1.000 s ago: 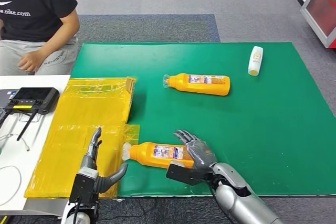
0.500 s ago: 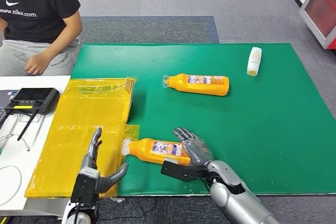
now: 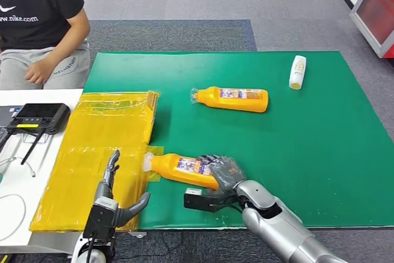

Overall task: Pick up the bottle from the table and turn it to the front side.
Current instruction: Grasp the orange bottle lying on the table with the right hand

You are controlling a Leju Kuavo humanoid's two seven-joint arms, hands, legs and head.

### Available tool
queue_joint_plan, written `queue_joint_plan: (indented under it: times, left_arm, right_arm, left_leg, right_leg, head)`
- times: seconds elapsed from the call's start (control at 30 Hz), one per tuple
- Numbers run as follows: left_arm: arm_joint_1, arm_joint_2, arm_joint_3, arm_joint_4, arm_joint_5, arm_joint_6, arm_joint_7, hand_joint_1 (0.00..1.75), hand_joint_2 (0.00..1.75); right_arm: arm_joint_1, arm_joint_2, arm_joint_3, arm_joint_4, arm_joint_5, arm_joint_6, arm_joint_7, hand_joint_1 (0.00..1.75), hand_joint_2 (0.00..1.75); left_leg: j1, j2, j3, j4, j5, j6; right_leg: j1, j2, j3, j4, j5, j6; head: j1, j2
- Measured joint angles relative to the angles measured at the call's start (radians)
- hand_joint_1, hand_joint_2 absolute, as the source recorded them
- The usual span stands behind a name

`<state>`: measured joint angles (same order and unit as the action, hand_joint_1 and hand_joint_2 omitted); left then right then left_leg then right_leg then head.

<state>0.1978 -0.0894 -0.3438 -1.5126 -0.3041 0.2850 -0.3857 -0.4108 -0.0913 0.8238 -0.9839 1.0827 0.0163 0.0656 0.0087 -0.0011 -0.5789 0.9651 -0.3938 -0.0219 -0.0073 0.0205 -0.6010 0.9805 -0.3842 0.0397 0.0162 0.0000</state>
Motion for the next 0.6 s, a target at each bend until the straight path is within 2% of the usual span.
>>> queue_joint_plan:
  times: [0.23, 0.4, 0.6]
  left_arm:
    - [0.000, 0.001, 0.002, 0.000, -0.007, 0.000, 0.000, 0.00, 1.75]
    - [0.000, 0.001, 0.003, 0.000, -0.012, 0.000, -0.002, 0.00, 1.75]
    - [-0.002, -0.002, 0.004, -0.001, -0.006, 0.005, -0.023, 0.00, 1.75]
  right_arm:
    - [-0.035, 0.009, 0.034, 0.049, 0.051, -0.007, 0.011, 1.75, 1.75]
    - [-0.034, 0.022, 0.043, 0.076, 0.071, -0.061, 0.020, 1.75, 1.75]
    - [0.025, 0.037, -0.017, 0.036, -0.060, -0.152, -0.048, 1.75, 1.75]
  left_leg:
    - [0.000, 0.001, 0.002, 0.000, 0.000, 0.000]
    - [0.000, 0.001, 0.002, 0.000, 0.000, 0.000]
    - [0.000, 0.000, 0.001, 0.000, 0.001, 0.001]
  right_leg:
    - [0.000, 0.001, 0.001, 0.000, 0.001, -0.002]
    - [0.001, 0.001, 0.002, 0.000, 0.001, -0.003]
    - [0.001, 0.000, 0.002, 0.000, 0.002, 0.000]
  head:
    - [0.000, 0.000]
    - [0.000, 0.000]
    - [0.000, 0.000]
